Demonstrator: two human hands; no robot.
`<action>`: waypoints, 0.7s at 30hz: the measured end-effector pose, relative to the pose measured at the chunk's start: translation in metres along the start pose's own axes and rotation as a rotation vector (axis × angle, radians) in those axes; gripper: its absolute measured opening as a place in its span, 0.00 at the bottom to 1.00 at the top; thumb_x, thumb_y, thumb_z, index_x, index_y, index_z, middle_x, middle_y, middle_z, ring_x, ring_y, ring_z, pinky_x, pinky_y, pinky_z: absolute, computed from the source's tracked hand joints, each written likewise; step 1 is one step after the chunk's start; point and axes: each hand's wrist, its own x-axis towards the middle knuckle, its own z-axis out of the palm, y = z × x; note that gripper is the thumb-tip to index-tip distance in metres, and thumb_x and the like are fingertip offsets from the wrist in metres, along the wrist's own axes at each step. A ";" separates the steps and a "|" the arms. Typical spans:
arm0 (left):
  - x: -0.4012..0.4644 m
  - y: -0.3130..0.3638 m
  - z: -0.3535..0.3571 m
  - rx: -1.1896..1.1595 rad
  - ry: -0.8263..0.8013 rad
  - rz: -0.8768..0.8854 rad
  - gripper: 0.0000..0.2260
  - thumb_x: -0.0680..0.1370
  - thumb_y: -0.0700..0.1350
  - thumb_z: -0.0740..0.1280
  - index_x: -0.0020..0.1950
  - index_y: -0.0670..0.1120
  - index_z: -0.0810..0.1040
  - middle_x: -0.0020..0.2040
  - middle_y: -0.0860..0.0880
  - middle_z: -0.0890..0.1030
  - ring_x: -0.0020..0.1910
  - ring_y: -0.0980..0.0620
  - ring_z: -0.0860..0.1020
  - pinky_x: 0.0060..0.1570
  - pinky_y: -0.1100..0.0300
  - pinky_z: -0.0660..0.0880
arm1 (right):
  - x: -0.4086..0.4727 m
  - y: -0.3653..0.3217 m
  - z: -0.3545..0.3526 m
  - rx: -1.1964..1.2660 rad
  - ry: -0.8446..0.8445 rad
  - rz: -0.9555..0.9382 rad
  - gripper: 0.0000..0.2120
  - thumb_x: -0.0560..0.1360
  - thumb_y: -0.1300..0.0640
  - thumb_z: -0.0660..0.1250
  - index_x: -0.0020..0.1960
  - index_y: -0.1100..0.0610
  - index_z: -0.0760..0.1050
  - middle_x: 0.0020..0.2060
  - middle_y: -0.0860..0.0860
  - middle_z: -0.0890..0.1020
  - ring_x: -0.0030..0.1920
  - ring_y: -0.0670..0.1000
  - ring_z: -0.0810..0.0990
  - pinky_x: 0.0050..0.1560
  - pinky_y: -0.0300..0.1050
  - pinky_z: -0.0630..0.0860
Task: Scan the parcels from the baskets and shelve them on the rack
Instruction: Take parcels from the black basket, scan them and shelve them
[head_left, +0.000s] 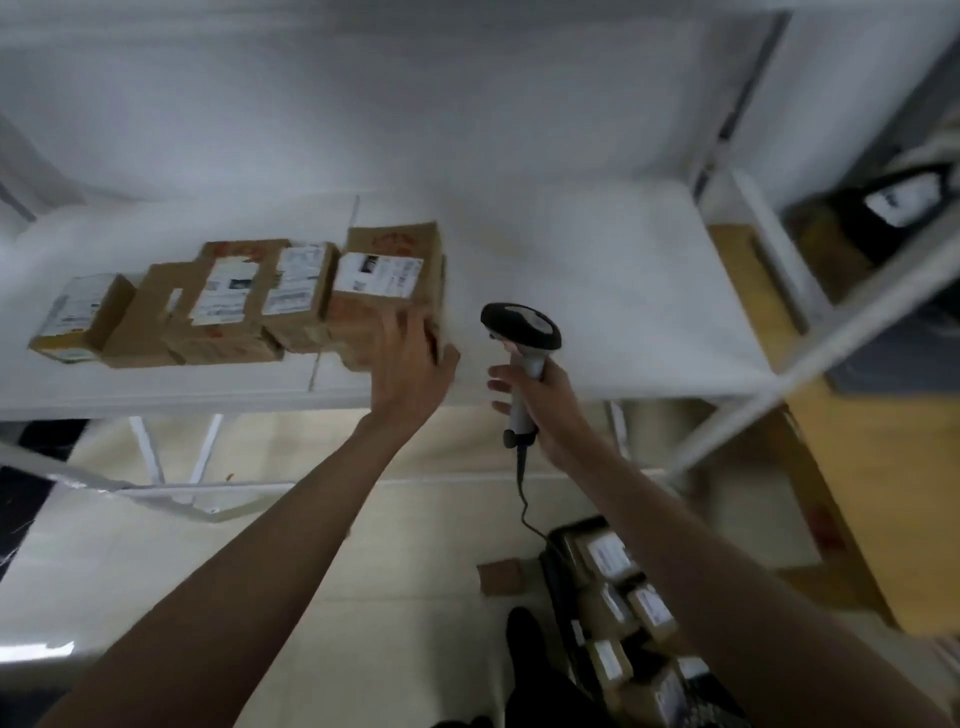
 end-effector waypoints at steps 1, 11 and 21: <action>-0.011 0.010 0.007 -0.024 -0.029 0.045 0.18 0.75 0.44 0.70 0.62 0.41 0.72 0.63 0.40 0.70 0.63 0.41 0.68 0.62 0.47 0.69 | -0.018 0.005 -0.012 0.027 0.036 0.004 0.13 0.79 0.62 0.69 0.64 0.61 0.76 0.53 0.59 0.85 0.50 0.54 0.85 0.51 0.51 0.84; -0.155 0.093 0.099 -0.047 -0.483 0.313 0.14 0.75 0.43 0.70 0.60 0.44 0.76 0.65 0.44 0.68 0.66 0.42 0.69 0.66 0.47 0.69 | -0.182 0.108 -0.152 0.291 0.478 0.218 0.02 0.81 0.64 0.66 0.50 0.63 0.76 0.36 0.57 0.79 0.27 0.50 0.78 0.30 0.43 0.78; -0.261 0.106 0.220 0.087 -0.906 0.397 0.14 0.77 0.48 0.69 0.61 0.46 0.75 0.63 0.45 0.69 0.64 0.42 0.69 0.61 0.50 0.68 | -0.246 0.221 -0.252 0.359 0.732 0.315 0.04 0.82 0.60 0.65 0.52 0.61 0.74 0.40 0.59 0.77 0.28 0.49 0.73 0.31 0.45 0.73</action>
